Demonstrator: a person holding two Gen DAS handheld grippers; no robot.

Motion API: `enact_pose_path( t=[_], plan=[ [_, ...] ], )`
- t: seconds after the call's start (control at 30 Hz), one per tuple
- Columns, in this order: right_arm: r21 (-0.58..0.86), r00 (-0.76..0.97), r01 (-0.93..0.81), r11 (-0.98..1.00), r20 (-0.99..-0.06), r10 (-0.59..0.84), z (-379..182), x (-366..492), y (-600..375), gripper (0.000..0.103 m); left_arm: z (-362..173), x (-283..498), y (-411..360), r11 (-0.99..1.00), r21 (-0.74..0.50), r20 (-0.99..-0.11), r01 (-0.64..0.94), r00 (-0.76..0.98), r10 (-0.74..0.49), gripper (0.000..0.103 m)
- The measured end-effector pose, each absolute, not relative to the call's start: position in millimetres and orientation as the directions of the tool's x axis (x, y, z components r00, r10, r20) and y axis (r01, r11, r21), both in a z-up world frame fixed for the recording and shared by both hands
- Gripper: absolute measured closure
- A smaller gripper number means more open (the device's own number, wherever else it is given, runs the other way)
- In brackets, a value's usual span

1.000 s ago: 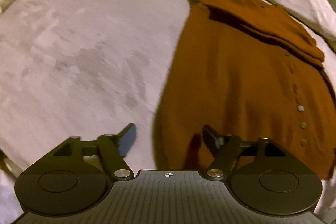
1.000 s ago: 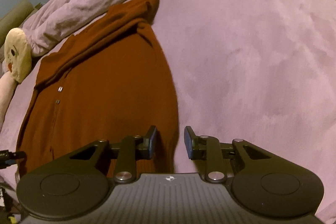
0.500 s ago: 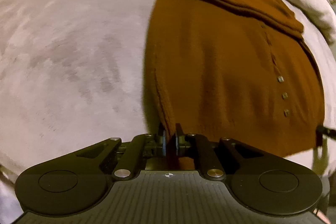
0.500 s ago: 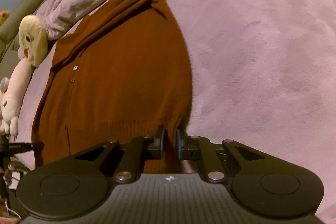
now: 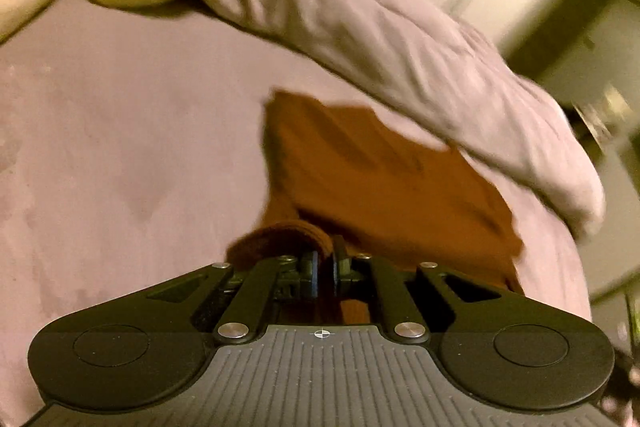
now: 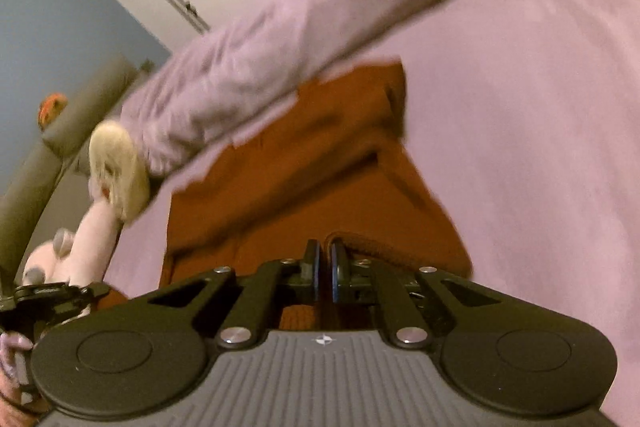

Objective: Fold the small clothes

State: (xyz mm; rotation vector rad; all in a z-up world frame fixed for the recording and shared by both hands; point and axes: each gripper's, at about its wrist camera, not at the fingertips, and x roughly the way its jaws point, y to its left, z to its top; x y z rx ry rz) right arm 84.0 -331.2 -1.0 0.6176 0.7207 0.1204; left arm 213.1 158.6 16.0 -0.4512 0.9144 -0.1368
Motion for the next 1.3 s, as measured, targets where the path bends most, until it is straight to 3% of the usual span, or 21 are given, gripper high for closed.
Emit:
enact_pose_path(
  t=[0.13,0.17,0.23,0.3,0.37,0.4,0.5,0.63,0.7,0.83,0.87,0.97,1.0,1.1,1.17,1.3],
  plan=[
    [0.554,0.808,0.173,0.814,-0.552,0.204,-1.4,115.3,-333.5,0.092,1.0,233.6,162.2,0.895,-0.398,-0.756,-0.203,0.625,-0.195,0.093],
    [0.535,0.818,0.195,0.822,-0.551,0.165,-1.4,120.1,-334.6,0.087,-3.6,235.0,163.9,0.896,-0.389,-0.762,-0.214,0.621,-0.183,0.087],
    [0.464,0.831,0.192,0.865,-0.546,0.109,2.1,123.7,-331.9,0.065,-11.4,230.8,165.8,0.911,-0.363,-0.761,-0.197,0.626,-0.169,0.073],
    [0.400,0.832,0.146,0.905,-0.544,0.106,2.9,122.7,-327.6,0.059,-15.2,222.6,162.6,0.952,-0.265,-0.756,-0.153,0.646,-0.107,0.041],
    [0.341,0.813,0.102,0.935,-0.569,0.119,-0.4,121.7,-326.5,0.057,-18.3,213.2,161.9,0.979,-0.188,-0.738,-0.081,0.669,-0.086,0.035],
    [0.317,0.800,0.079,0.945,-0.586,0.129,-3.5,122.0,-325.0,0.057,-21.6,212.0,163.3,0.983,-0.178,-0.735,-0.033,0.669,-0.111,0.027],
    [0.263,0.765,0.034,0.964,-0.628,0.144,-14.3,126.3,-322.0,0.057,-28.4,210.0,163.4,0.978,-0.191,-0.739,0.086,0.643,-0.201,0.016],
    [0.229,0.736,0.012,0.973,-0.661,0.147,-22.2,137.9,-315.8,0.056,-33.1,220.5,145.8,0.981,-0.064,-0.750,0.184,0.640,-0.169,0.009],
    [0.209,0.730,0.000,0.978,-0.669,0.143,-25.4,149.1,-311.8,0.056,-36.9,233.4,143.0,0.976,-0.080,-0.763,0.205,0.617,-0.192,0.009],
    [0.171,0.711,-0.015,0.985,-0.690,0.131,-32.9,170.3,-306.8,0.056,-53.2,261.3,142.6,0.969,-0.167,-0.804,0.183,0.544,-0.241,0.010],
    [0.172,0.705,-0.010,0.985,-0.698,0.129,-35.5,175.0,-307.4,0.056,-55.9,266.1,141.8,0.963,-0.194,-0.804,0.189,0.531,-0.266,0.015],
    [0.186,0.693,-0.017,0.982,-0.706,0.145,-39.1,183.4,-309.3,0.063,-58.4,268.6,130.9,0.946,-0.236,-0.796,0.221,0.514,-0.319,0.039],
    [0.193,0.694,-0.027,0.981,-0.702,0.157,-39.3,184.3,-309.6,0.069,-60.0,268.8,126.5,0.946,-0.227,-0.801,0.230,0.508,-0.316,0.044],
    [0.188,0.695,-0.042,0.981,-0.700,0.164,-40.4,184.8,-310.7,0.090,-63.0,268.1,117.2,0.962,-0.167,-0.825,0.218,0.503,-0.257,0.077],
    [0.188,0.698,-0.040,0.981,-0.698,0.162,-40.3,184.4,-313.1,0.094,-60.6,265.5,120.3,0.961,-0.187,-0.818,0.203,0.510,-0.266,0.091],
    [0.220,0.691,-0.058,0.974,-0.695,0.198,-39.8,185.0,-315.8,0.093,-47.7,256.4,128.2,0.950,-0.243,-0.788,0.197,0.531,-0.312,0.092]
  ],
)
